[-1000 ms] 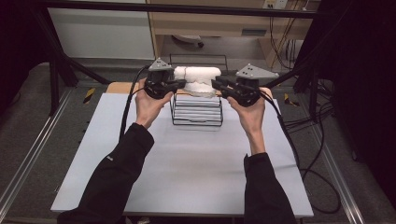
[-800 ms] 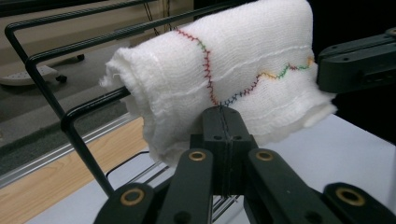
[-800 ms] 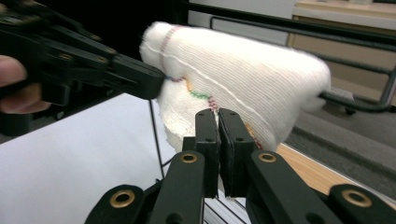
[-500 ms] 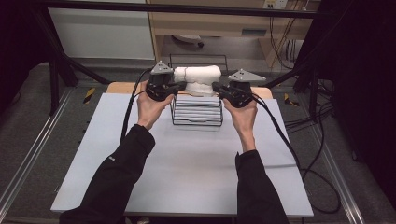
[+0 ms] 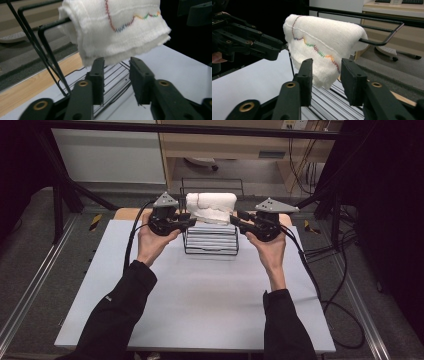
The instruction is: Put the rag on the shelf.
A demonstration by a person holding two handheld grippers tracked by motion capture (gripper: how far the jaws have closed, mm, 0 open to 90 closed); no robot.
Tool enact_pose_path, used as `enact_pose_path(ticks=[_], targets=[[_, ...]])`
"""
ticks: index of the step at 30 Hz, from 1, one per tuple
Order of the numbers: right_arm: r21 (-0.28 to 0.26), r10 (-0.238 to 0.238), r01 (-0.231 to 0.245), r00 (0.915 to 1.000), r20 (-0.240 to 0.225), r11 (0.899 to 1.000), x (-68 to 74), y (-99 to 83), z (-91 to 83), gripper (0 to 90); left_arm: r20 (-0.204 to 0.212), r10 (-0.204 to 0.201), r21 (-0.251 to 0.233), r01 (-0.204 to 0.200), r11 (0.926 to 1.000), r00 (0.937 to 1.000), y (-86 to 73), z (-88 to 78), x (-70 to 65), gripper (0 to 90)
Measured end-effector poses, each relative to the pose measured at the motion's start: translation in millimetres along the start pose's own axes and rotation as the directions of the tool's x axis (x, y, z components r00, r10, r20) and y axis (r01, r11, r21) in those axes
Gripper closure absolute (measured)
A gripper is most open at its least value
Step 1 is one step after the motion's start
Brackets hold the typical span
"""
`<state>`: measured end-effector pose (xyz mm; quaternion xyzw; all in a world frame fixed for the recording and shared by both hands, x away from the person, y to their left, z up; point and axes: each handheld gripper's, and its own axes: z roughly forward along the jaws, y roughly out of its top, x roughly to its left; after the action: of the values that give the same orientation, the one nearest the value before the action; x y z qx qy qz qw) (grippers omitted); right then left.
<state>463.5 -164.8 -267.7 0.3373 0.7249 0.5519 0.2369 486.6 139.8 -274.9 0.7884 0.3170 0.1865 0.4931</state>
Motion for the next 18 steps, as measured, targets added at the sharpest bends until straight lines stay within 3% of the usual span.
enact_pose_path(ticks=[10, 18], targets=[[0.053, 0.073, -0.071, 0.9969, -0.028, 0.996, -3.7, -18.8, -14.8, 32.3, -0.002, -0.033, 0.035, 0.033, 0.9988, 0.9995, -33.0, -19.9, 3.4, 41.9], [0.116, 0.082, -0.079, 0.9964, -0.021, 0.99, -4.7, -41.7, -19.7, 15.6, -0.013, -0.048, 0.073, 0.049, 0.9961, 0.9988, -71.8, -34.5, 2.8, 26.1]])
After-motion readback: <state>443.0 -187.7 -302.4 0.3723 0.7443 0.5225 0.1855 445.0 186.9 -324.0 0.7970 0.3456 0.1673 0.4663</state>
